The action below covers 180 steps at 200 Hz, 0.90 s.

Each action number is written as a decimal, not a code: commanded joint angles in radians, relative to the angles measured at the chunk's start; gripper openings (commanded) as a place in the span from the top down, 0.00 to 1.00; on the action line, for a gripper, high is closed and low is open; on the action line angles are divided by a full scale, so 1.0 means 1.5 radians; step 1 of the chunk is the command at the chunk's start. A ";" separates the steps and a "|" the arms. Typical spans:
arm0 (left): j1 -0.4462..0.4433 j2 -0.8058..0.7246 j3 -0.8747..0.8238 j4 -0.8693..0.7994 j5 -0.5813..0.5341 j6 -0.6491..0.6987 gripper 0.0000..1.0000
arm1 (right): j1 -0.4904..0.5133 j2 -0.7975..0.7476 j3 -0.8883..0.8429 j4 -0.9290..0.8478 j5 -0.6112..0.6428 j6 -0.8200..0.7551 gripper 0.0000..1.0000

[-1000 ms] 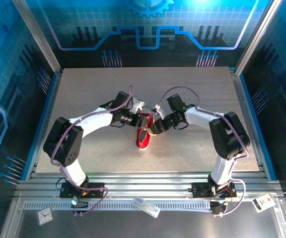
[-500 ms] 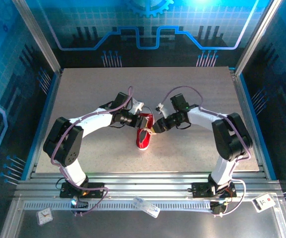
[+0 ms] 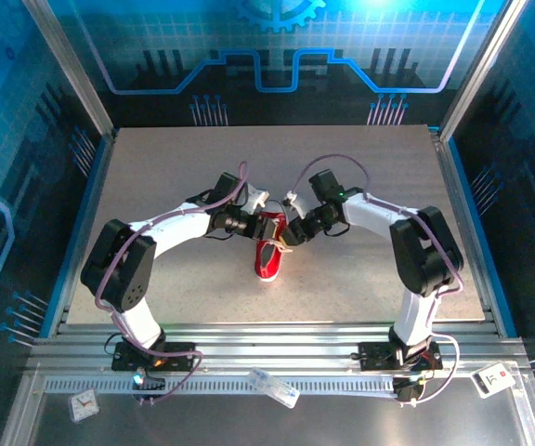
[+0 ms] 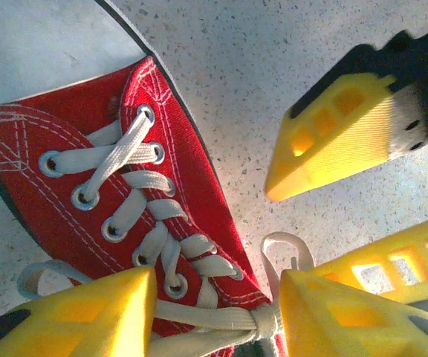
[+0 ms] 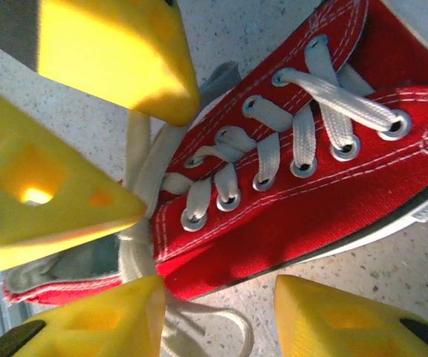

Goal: Tie the shoes

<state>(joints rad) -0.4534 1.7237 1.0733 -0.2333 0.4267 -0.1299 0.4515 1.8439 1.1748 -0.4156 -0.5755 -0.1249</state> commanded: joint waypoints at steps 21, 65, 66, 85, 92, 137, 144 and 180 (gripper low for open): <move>0.006 -0.005 -0.018 0.003 0.015 0.000 0.53 | 0.029 0.026 0.008 -0.034 0.014 -0.018 0.57; 0.007 -0.005 -0.020 0.003 0.014 0.000 0.53 | 0.032 0.021 0.005 -0.034 0.016 -0.019 0.55; 0.007 -0.006 -0.020 0.003 0.013 0.000 0.53 | 0.032 0.020 0.005 -0.035 0.015 -0.019 0.55; 0.008 -0.006 -0.021 0.004 0.014 -0.002 0.53 | 0.032 0.006 -0.006 -0.030 0.017 -0.017 0.54; 0.008 -0.007 -0.022 0.006 0.014 -0.003 0.53 | 0.032 -0.001 -0.013 -0.027 0.020 -0.015 0.53; 0.013 -0.009 -0.025 0.015 0.021 -0.010 0.53 | 0.015 -0.028 -0.060 0.000 0.030 0.034 0.53; 0.014 -0.010 -0.025 0.015 0.021 -0.011 0.53 | 0.009 -0.030 -0.069 0.007 0.024 0.045 0.53; 0.017 -0.014 -0.030 0.022 0.025 -0.017 0.53 | 0.002 -0.043 -0.103 0.053 -0.002 0.068 0.53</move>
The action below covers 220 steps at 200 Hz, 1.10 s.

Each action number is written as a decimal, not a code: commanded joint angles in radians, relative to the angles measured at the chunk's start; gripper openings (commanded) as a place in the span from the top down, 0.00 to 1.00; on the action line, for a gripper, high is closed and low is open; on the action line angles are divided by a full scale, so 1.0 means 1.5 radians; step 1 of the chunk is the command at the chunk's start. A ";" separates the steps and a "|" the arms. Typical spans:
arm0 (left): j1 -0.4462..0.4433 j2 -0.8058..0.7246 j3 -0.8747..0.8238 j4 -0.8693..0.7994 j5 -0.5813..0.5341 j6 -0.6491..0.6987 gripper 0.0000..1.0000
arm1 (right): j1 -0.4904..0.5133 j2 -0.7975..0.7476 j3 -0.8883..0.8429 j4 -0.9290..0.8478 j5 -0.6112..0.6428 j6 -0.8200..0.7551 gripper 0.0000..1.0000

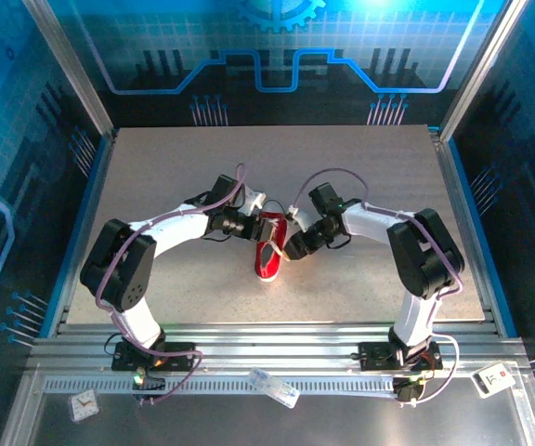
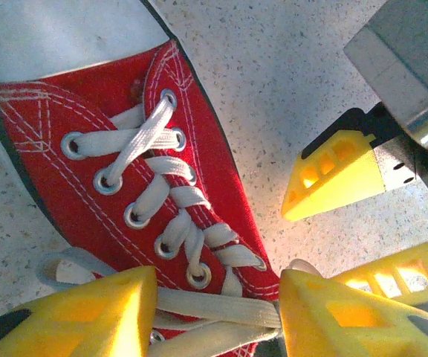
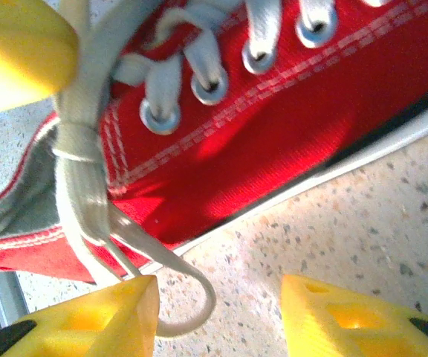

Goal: Tie the shoes

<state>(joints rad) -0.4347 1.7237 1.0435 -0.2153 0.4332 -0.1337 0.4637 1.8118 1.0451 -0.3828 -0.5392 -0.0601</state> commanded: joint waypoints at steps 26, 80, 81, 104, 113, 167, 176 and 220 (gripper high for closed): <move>0.004 -0.017 -0.011 0.010 0.023 -0.017 0.53 | 0.000 -0.018 -0.018 0.042 -0.035 0.027 0.53; 0.006 -0.020 -0.016 0.012 0.023 -0.020 0.53 | 0.005 -0.039 -0.055 0.067 -0.029 0.046 0.50; 0.006 -0.019 -0.016 0.012 0.024 -0.020 0.53 | 0.005 -0.039 -0.056 0.067 -0.029 0.047 0.50; 0.005 -0.020 -0.016 0.015 0.026 -0.020 0.53 | 0.006 -0.033 -0.069 0.083 -0.047 0.067 0.50; 0.005 -0.021 -0.017 0.016 0.026 -0.022 0.53 | 0.009 -0.031 -0.076 0.095 -0.052 0.075 0.50; 0.005 -0.029 -0.020 0.018 0.027 -0.024 0.53 | 0.027 -0.038 -0.084 0.135 -0.043 0.097 0.51; 0.005 -0.030 -0.022 0.019 0.028 -0.025 0.53 | 0.028 -0.039 -0.075 0.128 -0.032 0.092 0.51; 0.006 -0.040 -0.034 0.022 0.026 -0.027 0.53 | 0.027 -0.043 -0.022 0.059 0.035 0.045 0.51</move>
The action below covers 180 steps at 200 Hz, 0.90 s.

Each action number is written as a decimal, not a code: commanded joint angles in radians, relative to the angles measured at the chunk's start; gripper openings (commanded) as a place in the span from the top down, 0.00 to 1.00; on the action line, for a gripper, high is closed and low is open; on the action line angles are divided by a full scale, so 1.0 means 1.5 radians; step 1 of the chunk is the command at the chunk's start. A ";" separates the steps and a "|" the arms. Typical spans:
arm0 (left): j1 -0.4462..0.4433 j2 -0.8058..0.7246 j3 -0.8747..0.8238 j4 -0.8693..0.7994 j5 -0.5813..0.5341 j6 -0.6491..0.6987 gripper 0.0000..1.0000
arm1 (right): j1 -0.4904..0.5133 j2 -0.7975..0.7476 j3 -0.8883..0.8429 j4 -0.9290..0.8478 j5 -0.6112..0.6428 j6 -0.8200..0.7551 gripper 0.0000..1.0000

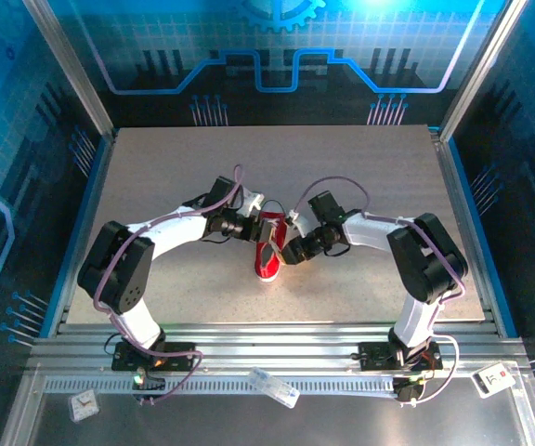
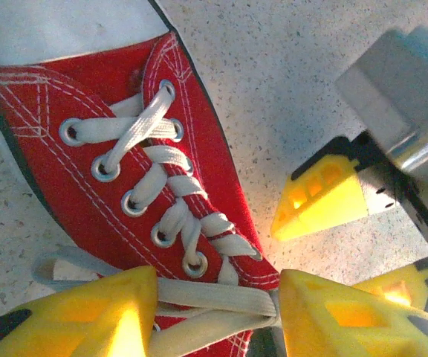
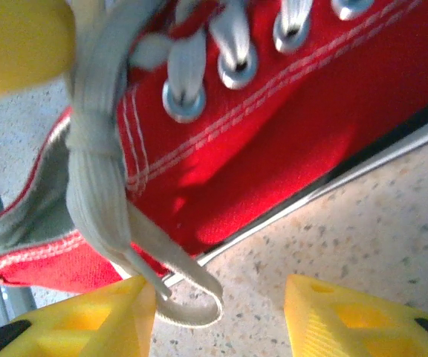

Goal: Tie the shoes

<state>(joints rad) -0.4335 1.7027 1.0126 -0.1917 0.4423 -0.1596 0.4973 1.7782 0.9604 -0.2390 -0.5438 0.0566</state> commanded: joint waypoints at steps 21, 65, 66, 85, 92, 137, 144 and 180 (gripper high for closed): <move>0.005 -0.030 -0.017 0.007 0.019 -0.009 0.53 | 0.004 -0.021 0.052 -0.060 0.055 -0.052 0.51; 0.006 -0.034 -0.020 0.005 0.019 -0.009 0.53 | 0.008 -0.010 0.092 -0.097 0.057 -0.093 0.54; 0.006 -0.034 -0.020 0.005 0.018 -0.009 0.53 | 0.008 -0.010 0.093 -0.098 0.056 -0.094 0.54; 0.007 -0.035 -0.020 0.005 0.018 -0.008 0.53 | 0.012 0.000 0.112 -0.115 0.048 -0.116 0.58; 0.008 -0.036 -0.021 0.006 0.018 -0.009 0.53 | 0.012 0.003 0.119 -0.122 0.042 -0.124 0.60; 0.020 -0.057 -0.033 0.018 0.024 0.002 0.52 | 0.012 0.005 0.132 -0.132 0.018 -0.150 0.99; 0.021 -0.060 -0.034 0.018 0.025 0.010 0.52 | 0.011 0.001 0.129 -0.129 0.013 -0.150 1.00; 0.023 -0.076 -0.037 0.029 0.040 0.049 0.52 | -0.005 -0.013 0.102 -0.094 -0.023 -0.127 1.00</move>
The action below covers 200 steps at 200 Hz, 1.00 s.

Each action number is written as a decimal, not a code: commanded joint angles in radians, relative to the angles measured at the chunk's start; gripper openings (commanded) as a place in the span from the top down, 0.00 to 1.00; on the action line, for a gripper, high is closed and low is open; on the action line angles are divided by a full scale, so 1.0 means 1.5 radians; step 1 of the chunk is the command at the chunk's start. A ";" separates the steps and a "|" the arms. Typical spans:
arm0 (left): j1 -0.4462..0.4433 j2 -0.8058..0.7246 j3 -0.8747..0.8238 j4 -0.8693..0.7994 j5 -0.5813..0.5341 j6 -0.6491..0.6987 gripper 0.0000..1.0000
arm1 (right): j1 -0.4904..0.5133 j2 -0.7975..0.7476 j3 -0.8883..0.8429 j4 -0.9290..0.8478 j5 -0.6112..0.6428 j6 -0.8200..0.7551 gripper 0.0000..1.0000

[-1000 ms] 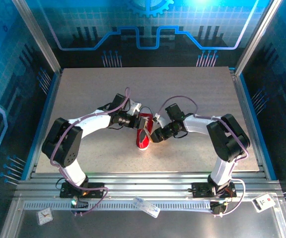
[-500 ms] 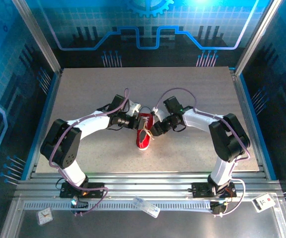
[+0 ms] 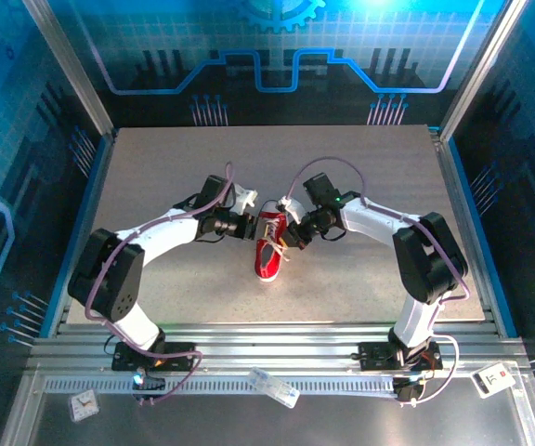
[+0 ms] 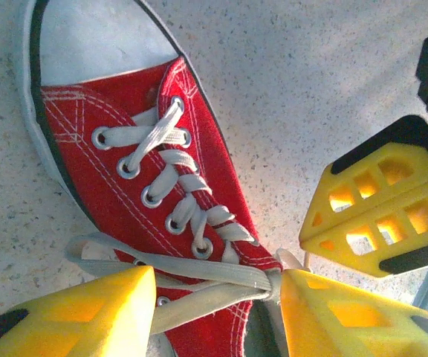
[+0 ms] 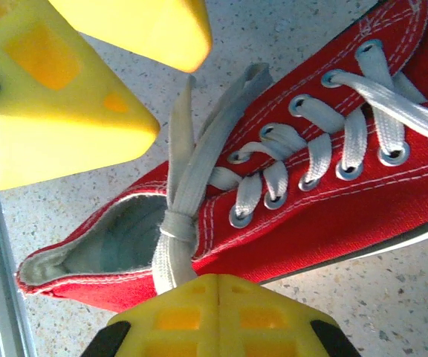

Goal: Tie the shoes

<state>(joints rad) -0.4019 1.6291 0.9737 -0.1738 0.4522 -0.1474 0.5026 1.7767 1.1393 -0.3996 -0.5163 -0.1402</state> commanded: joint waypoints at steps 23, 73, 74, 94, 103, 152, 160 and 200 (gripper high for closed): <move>0.002 -0.042 -0.012 0.016 0.043 0.088 0.50 | -0.010 -0.034 -0.040 0.022 -0.015 -0.010 0.87; 0.016 -0.051 0.004 -0.019 0.056 0.124 0.49 | -0.011 -0.079 -0.005 -0.076 0.074 -0.126 0.58; 0.017 -0.052 0.005 -0.019 0.056 0.123 0.49 | -0.010 -0.080 -0.004 -0.078 0.077 -0.128 0.58; 0.024 -0.055 -0.007 -0.005 0.066 0.117 0.49 | 0.005 -0.091 -0.010 -0.092 0.141 -0.181 0.55; 0.030 -0.055 -0.011 0.002 0.075 0.110 0.48 | 0.012 -0.092 -0.016 -0.091 0.162 -0.198 0.55; 0.060 -0.059 -0.048 0.059 0.112 0.068 0.48 | 0.069 -0.049 -0.012 -0.079 0.222 -0.232 0.55; 0.061 -0.059 -0.050 0.059 0.113 0.067 0.48 | 0.075 -0.039 -0.009 -0.080 0.225 -0.242 0.55; 0.064 -0.063 -0.065 0.066 0.112 0.062 0.48 | 0.094 -0.009 0.005 -0.069 0.250 -0.251 0.56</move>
<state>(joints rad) -0.3115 1.5669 0.9031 -0.1108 0.5823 -0.0410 0.6304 1.7355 1.1080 -0.4908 -0.1867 -0.4812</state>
